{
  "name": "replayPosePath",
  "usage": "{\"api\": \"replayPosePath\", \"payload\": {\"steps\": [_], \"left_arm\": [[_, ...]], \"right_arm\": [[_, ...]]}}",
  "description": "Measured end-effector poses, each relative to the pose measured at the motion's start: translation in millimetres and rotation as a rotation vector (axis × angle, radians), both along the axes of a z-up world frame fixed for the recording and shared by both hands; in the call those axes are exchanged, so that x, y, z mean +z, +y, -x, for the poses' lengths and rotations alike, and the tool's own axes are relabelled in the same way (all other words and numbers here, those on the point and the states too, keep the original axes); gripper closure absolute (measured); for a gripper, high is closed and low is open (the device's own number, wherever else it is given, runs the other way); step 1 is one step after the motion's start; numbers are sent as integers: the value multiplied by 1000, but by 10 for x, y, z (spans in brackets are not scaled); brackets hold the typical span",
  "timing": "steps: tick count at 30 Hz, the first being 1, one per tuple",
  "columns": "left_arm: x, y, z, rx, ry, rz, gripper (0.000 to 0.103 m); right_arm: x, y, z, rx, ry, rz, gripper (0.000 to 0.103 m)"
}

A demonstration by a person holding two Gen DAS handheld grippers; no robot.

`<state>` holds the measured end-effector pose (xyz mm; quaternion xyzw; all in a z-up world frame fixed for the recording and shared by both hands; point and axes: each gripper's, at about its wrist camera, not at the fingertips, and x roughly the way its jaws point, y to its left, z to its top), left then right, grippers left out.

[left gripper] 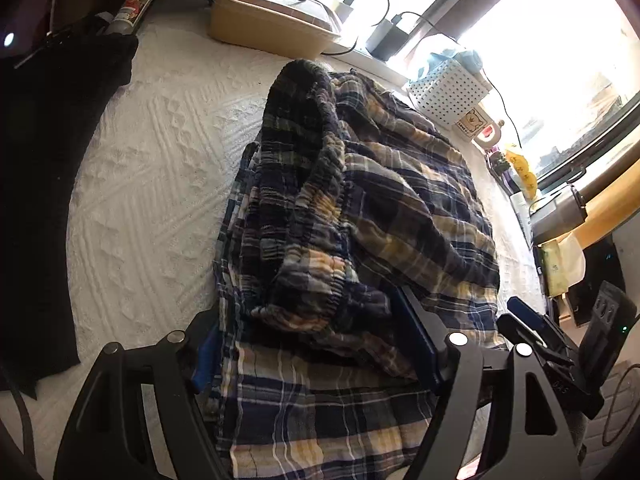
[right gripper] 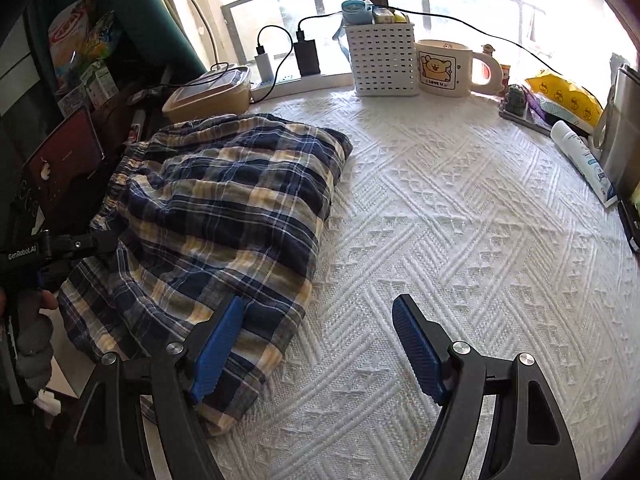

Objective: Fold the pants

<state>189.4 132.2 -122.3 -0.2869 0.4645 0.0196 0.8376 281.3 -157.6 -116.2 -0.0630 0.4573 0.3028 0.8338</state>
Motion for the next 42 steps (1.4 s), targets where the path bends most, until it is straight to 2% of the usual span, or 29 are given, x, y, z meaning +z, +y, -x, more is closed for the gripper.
{"api": "replayPosePath", "payload": {"steps": [4,12,15,18,22,25,27,28,32,36,42], "left_arm": [[-7,-21,-86,-24,17,-32,27],[-34,102,-134,-7,-12,-22,28],[-30,50,-176,-19,-15,-62,27],[-27,-33,-242,-64,-6,-96,15],[-22,-82,-269,-74,-2,-137,15],[-13,-104,-248,-90,-3,-188,28],[-12,-102,-241,-96,-4,-202,41],[-10,-98,-235,-96,-5,-207,43],[-11,-153,-225,-127,-18,-237,66],[-10,-246,-207,-153,-33,-280,70],[-4,-193,-178,-155,-45,-249,73]], "right_arm": [[-7,27,-94,-20,22,-34,24],[-136,124,-308,-61,119,-140,24],[-185,185,-344,-61,134,-162,24],[-188,233,-372,-67,135,-178,24],[-203,317,-377,-43,146,-217,24],[-208,428,-338,-16,137,-201,25],[-210,477,-327,-11,127,-191,25],[-209,496,-328,-11,125,-186,26],[-214,526,-340,-15,121,-177,29],[-226,501,-330,-27,113,-174,41],[-234,476,-310,-14,110,-174,52]]}}
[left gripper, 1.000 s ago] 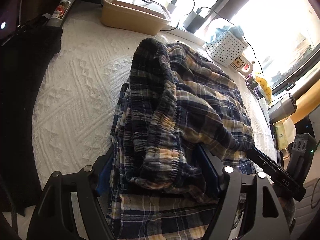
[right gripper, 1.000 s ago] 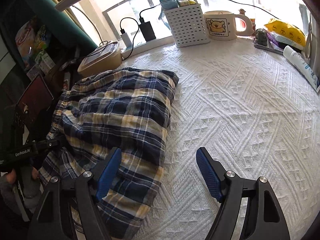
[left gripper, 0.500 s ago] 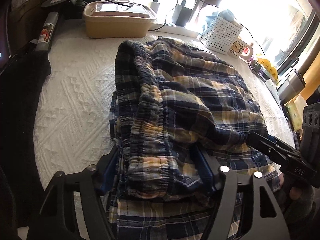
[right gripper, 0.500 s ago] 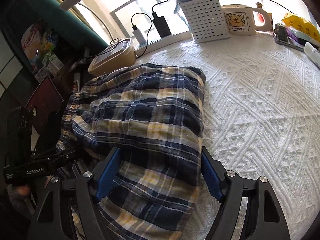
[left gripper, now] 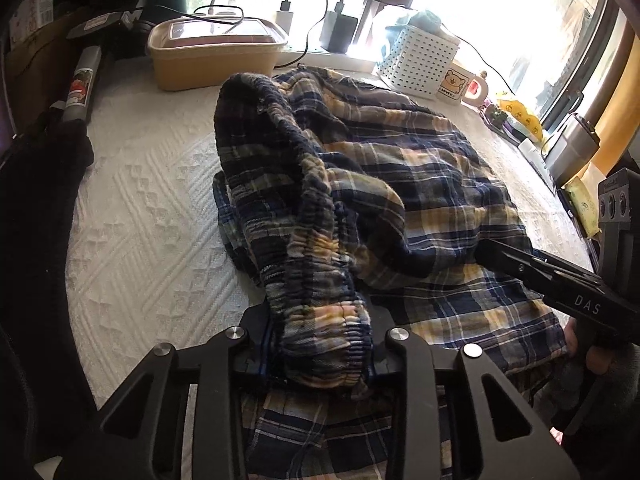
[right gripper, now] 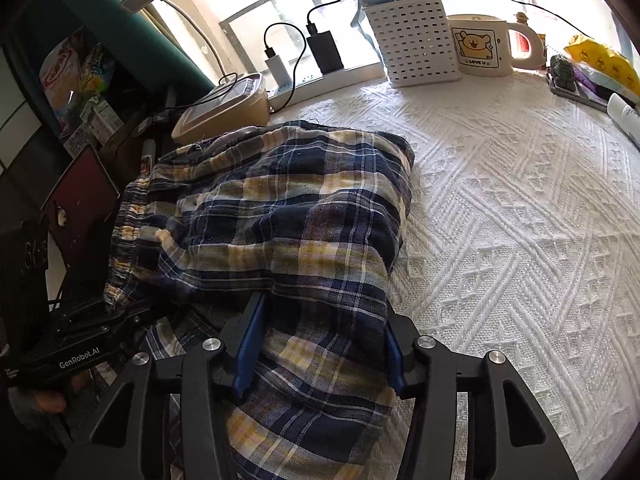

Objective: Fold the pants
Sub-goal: 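Grasp the pants waistband with both tools and lift it, then carry the folded plaid pants with both tools toward the red tablet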

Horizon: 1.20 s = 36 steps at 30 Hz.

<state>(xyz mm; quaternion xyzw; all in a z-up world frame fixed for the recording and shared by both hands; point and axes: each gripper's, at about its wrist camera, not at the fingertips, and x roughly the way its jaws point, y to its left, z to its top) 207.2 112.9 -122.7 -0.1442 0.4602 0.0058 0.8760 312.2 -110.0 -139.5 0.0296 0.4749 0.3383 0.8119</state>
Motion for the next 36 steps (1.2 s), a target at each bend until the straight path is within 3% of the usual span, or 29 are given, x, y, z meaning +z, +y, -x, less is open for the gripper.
{"api": "replayPosePath", "payload": {"steps": [5,7,10,36], "left_arm": [[34,-28,41,-13,-16,6,74],[66,-53,69,-25,-28,-6,74],[117,-89,113,-34,-46,-22,75],[821,-25,725,-4,-235,-62,76]], "right_arm": [[-15,-38,6,-7,7,-34,60],[-10,-19,36,9,-2,-25,79],[39,30,106,31,-34,0,88],[996,94,646,96,-278,-22,91]]}}
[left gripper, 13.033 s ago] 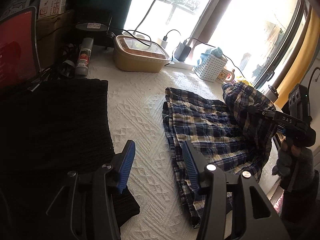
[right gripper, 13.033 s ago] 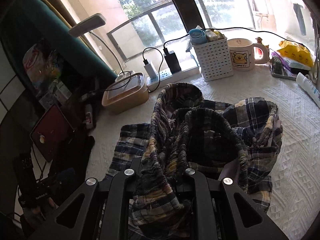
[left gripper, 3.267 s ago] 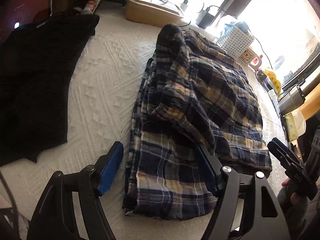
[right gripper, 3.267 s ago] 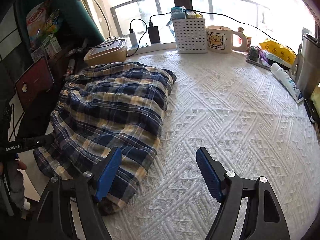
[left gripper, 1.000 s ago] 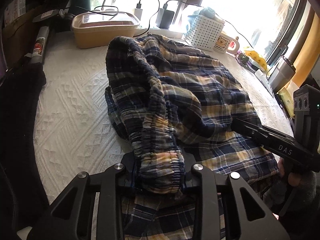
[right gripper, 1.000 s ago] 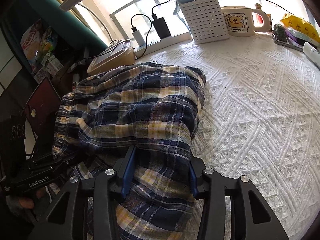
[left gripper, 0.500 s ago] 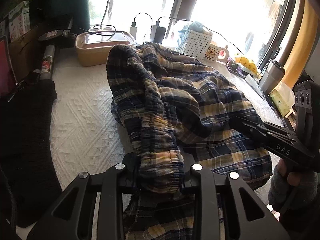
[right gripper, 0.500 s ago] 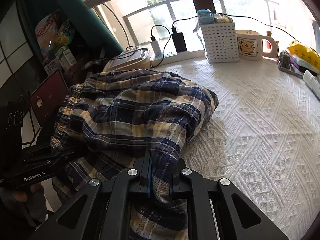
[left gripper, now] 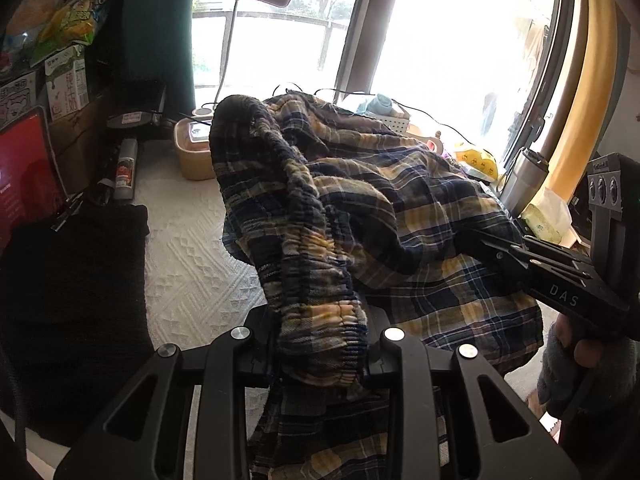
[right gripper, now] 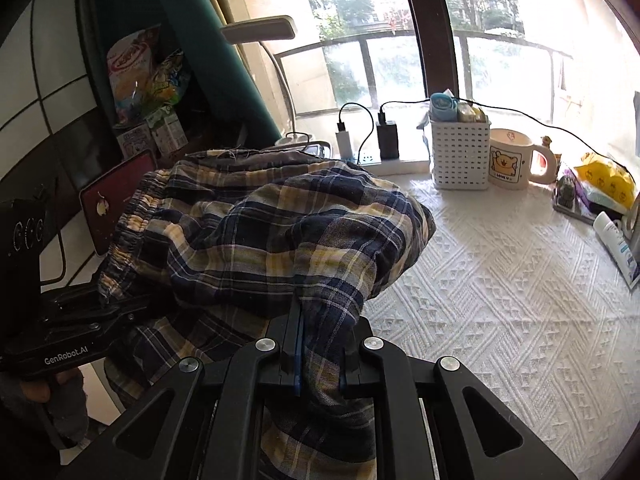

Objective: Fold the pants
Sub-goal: 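Carry the folded plaid pants with both tools toward the red tablet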

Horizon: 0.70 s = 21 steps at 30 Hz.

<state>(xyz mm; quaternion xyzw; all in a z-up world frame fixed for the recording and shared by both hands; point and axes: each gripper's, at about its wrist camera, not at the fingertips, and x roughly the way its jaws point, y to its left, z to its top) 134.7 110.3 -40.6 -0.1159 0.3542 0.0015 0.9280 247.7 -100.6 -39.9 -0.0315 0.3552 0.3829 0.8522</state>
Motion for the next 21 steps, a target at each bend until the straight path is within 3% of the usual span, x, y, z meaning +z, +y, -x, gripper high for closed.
{"api": "replayPosePath", "payload": {"steps": [11,21], "left_arm": [[199,282,301,53,-62,-6,76],[279,795,568,138,-76,-11,76]], "right_arm": [[326,305,196,53,-69,-15,91],[442,936,331,138,-84,-19,91]]}}
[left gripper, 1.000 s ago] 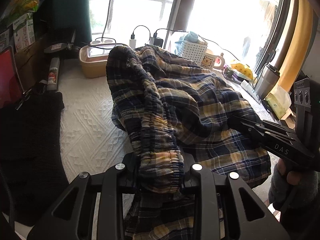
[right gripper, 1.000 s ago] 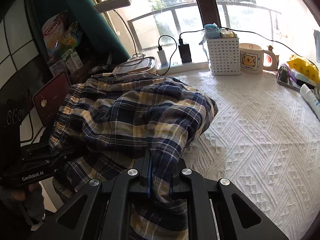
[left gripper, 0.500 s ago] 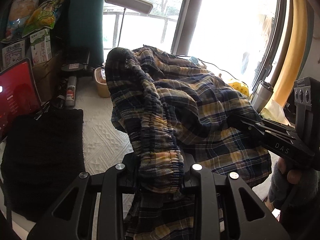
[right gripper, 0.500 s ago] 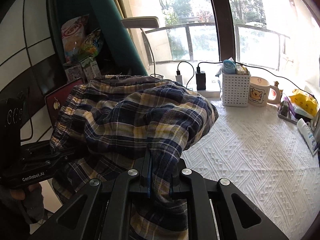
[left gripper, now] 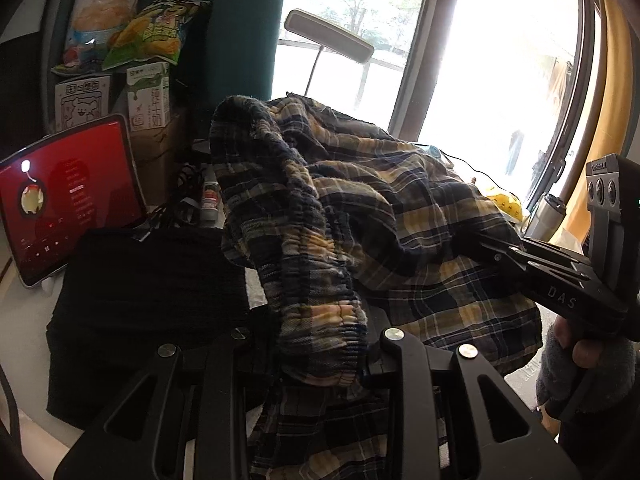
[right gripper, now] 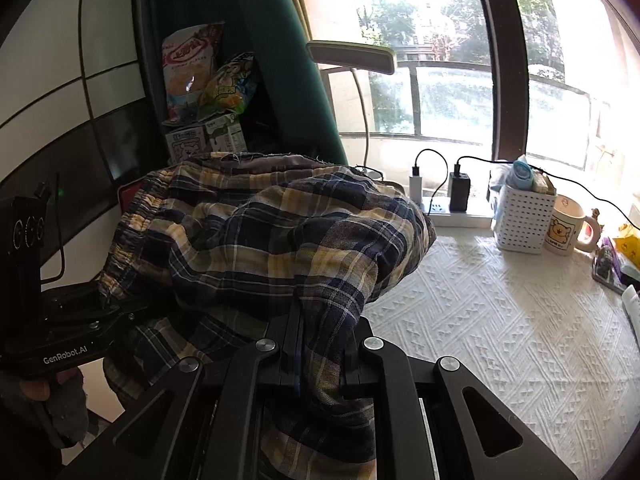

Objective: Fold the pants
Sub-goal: 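Carry the folded plaid pants with both tools toward the red tablet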

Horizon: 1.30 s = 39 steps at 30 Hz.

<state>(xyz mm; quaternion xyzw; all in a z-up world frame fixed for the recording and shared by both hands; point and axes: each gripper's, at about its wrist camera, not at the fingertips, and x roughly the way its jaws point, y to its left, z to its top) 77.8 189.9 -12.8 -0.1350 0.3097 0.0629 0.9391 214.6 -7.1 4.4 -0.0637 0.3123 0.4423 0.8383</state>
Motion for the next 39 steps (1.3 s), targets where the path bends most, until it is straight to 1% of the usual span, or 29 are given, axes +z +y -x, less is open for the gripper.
{"api": "replayPosePath", "payload": {"steps": [8,15,19,23,29,33,36,38,39], "left_arm": [[-58,464,138,69,11,11,76],[-91,867,268,124,17,3,76],[-205,1109,300,156,46,5,76],[-399,1354,305,182,84,29,76],[-816,1652,302,220,177,56,75],[-962,1712,291,210,222,32,69],[-1024,1742,320,197,239,44,62],[-1064,1775,353,187,245,59,59],[-1072,1785,381,180,240,67,58]], "right_arm": [[-22,574,77,72,5,12,91],[-66,1107,106,136,19,18,91],[-132,1420,132,171,33,31,91],[-294,1696,121,196,70,55,91],[-631,2097,96,221,122,115,91],[-841,2234,60,225,159,151,91],[-952,2262,40,216,177,170,91],[-1028,2255,23,207,197,181,91],[-1059,2263,0,204,213,180,86]]}}
